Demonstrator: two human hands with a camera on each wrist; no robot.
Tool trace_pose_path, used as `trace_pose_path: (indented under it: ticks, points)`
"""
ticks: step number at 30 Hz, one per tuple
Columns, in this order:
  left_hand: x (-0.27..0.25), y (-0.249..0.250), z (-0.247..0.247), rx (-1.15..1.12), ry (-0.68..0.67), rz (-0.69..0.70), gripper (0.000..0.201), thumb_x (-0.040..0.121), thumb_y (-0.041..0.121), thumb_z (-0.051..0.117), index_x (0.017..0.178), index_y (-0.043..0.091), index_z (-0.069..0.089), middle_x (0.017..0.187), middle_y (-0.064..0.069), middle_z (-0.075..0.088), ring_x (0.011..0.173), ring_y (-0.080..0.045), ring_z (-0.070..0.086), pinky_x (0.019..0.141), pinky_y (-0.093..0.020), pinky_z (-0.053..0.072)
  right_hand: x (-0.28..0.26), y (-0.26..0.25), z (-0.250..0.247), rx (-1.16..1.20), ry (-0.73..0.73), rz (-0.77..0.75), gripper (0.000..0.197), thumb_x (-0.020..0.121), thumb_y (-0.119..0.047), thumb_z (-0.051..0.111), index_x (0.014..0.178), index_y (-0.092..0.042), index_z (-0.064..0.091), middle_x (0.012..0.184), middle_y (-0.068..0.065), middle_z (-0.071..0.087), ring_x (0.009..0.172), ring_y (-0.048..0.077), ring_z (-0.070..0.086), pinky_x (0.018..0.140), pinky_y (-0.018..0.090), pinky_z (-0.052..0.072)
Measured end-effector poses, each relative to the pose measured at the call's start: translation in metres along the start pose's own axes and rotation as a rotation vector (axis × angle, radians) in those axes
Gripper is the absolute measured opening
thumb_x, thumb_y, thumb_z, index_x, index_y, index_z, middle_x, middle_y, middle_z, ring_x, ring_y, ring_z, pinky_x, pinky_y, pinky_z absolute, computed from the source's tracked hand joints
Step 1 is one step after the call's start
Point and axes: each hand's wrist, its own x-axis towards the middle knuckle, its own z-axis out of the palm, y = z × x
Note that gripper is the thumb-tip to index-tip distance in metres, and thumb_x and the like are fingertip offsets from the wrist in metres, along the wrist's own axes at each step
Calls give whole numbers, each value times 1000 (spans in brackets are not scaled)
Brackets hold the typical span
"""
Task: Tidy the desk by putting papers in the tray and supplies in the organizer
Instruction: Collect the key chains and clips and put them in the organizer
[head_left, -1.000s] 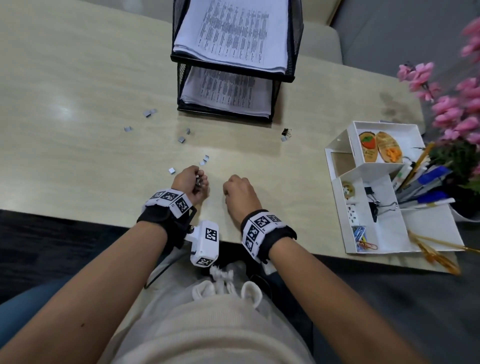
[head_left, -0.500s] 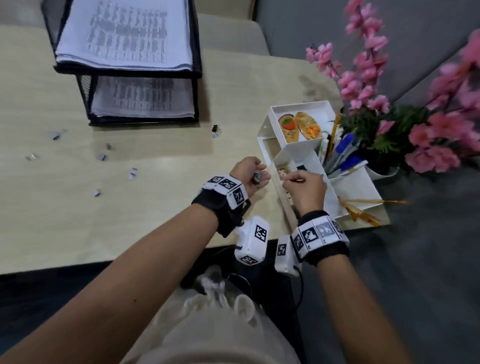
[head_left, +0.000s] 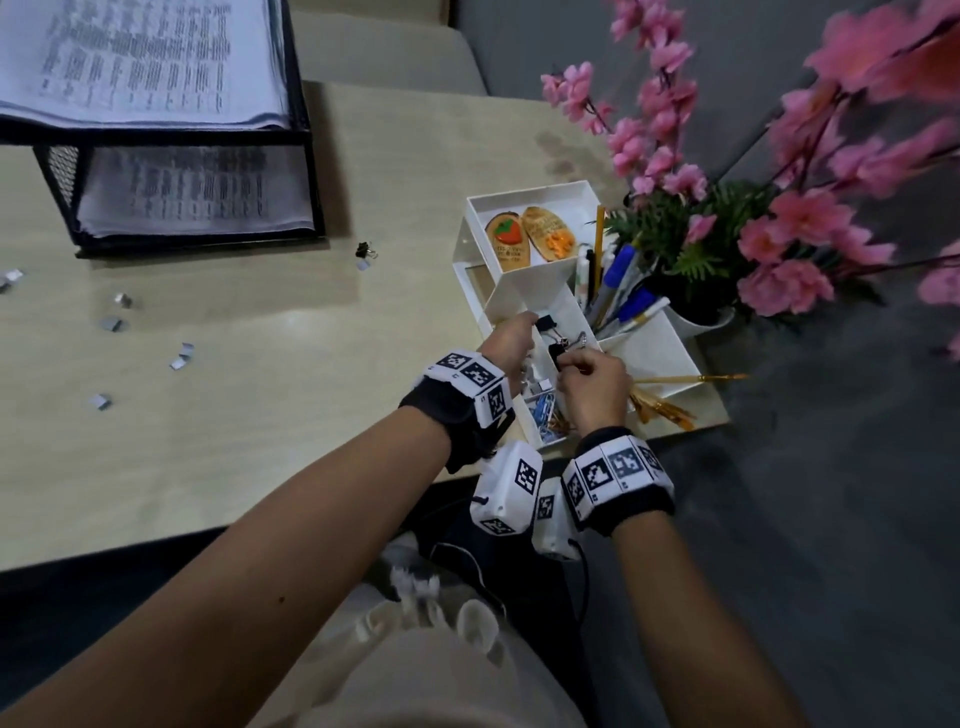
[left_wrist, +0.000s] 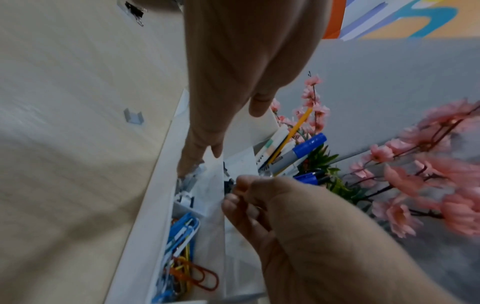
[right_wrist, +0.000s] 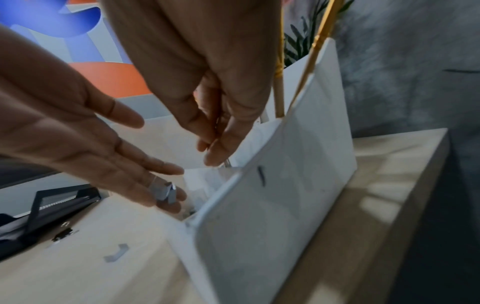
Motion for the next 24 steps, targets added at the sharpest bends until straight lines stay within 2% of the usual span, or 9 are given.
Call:
trace_pose_path:
  ticks: [2, 5, 7, 9, 12, 14, 18, 21, 24]
  points:
    - [2, 2, -9, -72, -18, 24, 27, 97, 30, 35, 80, 11, 41, 65, -1, 30, 51, -12, 25, 42, -18, 25, -2, -5, 6, 40, 65, -21, 25, 83, 5, 48, 92, -1, 71, 99, 18, 70, 95, 33, 65, 92, 37, 51]
    - [1, 8, -27, -246, -75, 56, 25, 99, 22, 27, 80, 13, 40, 67, -2, 33, 52, -11, 25, 30, -12, 23, -6, -20, 17, 54, 134, -88, 26, 81, 6, 47, 89, -1, 70, 97, 17, 70, 94, 30, 63, 83, 22, 44]
    - [0, 11, -41, -272, -113, 50, 30, 99, 23, 22, 77, 13, 39, 70, -5, 41, 56, -13, 34, 38, -16, 28, -7, -31, 23, 108, 158, -107, 24, 81, 6, 48, 87, -2, 69, 94, 16, 70, 92, 31, 63, 86, 30, 48]
    - [-2, 12, -57, -200, -72, 60, 35, 99, 28, 23, 75, 13, 43, 75, -10, 57, 66, -18, 52, 54, -24, 35, -9, -41, 28, 137, 164, -122, 21, 81, 6, 49, 85, -2, 69, 92, 16, 70, 91, 31, 63, 90, 39, 50]
    - [-6, 13, -84, -194, -4, 103, 31, 98, 26, 27, 80, 14, 48, 64, -4, 70, 74, -18, 62, 68, -26, 41, -13, -50, 42, 81, 32, -195, 21, 82, 4, 50, 85, -1, 70, 92, 17, 70, 90, 31, 63, 87, 32, 48]
    - [-9, 15, -105, -200, 83, 122, 27, 96, 23, 30, 80, 15, 50, 51, 4, 69, 71, -13, 62, 67, -24, 42, -17, -54, 56, -19, -132, -257, 21, 83, 3, 48, 88, 1, 69, 94, 18, 70, 93, 30, 63, 82, 30, 47]
    - [-15, 17, -148, -257, 262, 131, 25, 93, 18, 34, 75, 16, 50, 39, 8, 61, 59, -9, 57, 59, -21, 39, -19, -51, 83, -381, -352, -355, 30, 84, 3, 48, 109, -4, 64, 118, 16, 60, 111, 31, 55, 93, 35, 46]
    - [-19, 15, -169, -285, 318, 122, 23, 92, 16, 36, 75, 16, 51, 37, 8, 59, 38, -4, 57, 54, -21, 38, -22, -47, 89, -675, -364, -457, 31, 85, 6, 43, 110, -2, 60, 120, 18, 54, 111, 35, 50, 89, 38, 43]
    - [-19, 9, -180, -315, 318, 104, 22, 92, 13, 36, 75, 13, 50, 39, 6, 59, 40, -8, 57, 50, -19, 44, -25, -43, 91, -703, -333, -430, 27, 87, 7, 41, 105, 1, 60, 118, 18, 54, 110, 33, 51, 85, 36, 42]
